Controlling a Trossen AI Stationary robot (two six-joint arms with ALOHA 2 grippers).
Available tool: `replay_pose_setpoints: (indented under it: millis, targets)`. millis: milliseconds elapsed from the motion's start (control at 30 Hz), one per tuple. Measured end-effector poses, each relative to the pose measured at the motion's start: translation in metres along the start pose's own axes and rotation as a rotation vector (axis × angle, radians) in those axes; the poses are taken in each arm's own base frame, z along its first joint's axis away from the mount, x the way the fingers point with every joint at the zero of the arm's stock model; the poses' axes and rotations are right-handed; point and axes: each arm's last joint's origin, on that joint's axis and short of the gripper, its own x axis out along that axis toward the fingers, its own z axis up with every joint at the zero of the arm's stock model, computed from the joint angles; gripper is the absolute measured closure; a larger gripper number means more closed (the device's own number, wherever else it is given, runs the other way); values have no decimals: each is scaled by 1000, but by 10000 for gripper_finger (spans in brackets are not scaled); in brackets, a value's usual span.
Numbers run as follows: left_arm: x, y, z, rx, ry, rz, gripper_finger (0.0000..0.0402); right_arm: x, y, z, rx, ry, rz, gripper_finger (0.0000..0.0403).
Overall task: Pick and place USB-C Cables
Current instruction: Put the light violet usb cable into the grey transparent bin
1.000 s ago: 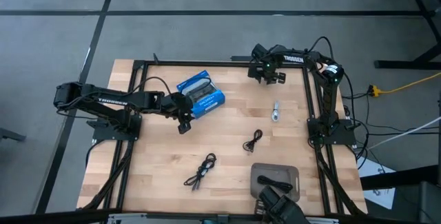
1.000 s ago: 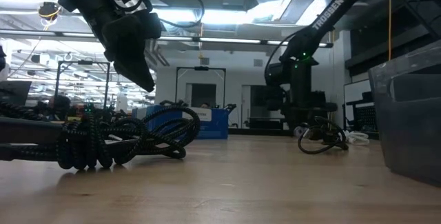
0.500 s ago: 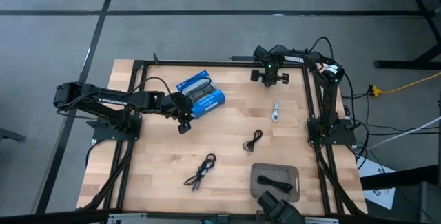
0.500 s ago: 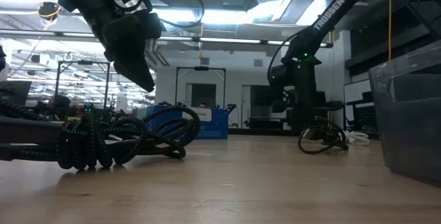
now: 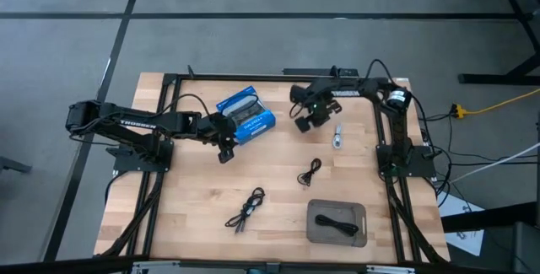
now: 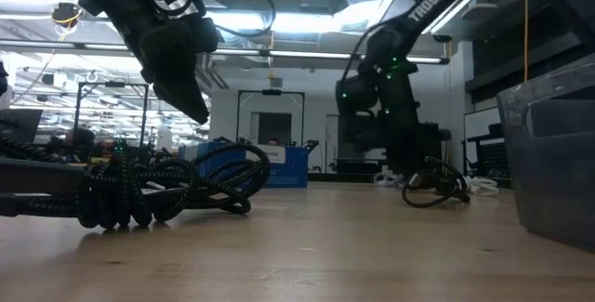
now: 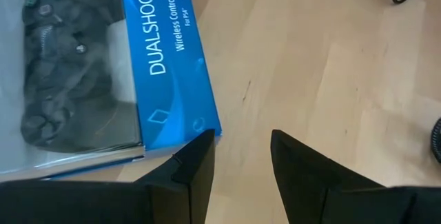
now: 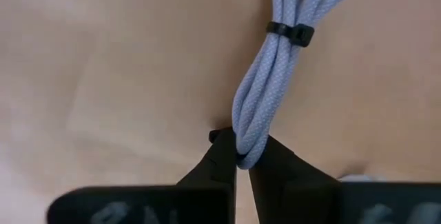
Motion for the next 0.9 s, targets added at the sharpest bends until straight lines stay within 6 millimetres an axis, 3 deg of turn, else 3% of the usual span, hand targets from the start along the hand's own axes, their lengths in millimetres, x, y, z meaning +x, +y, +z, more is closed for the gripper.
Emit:
replay_pose_setpoints:
  millis: [167, 367, 500, 700, 900]
  targets:
    - [0, 0, 0, 0, -2, 5, 266, 1, 30, -23, -178, -29, -48, 381]
    - [0, 0, 0, -2, -2, 6, 266, 3, 67, -57, -284, -196, -238, 381]
    - [0, 1, 0, -30, -10, 32, 266, 0, 79, -84, -315, -235, -378, 381]
    - [0, 2, 0, -46, -17, 55, 266, -37, 81, -124, -274, -256, -545, 381]
    - [0, 2, 0, -46, -15, 56, 266, -63, 92, -186, -347, -266, -415, 381]
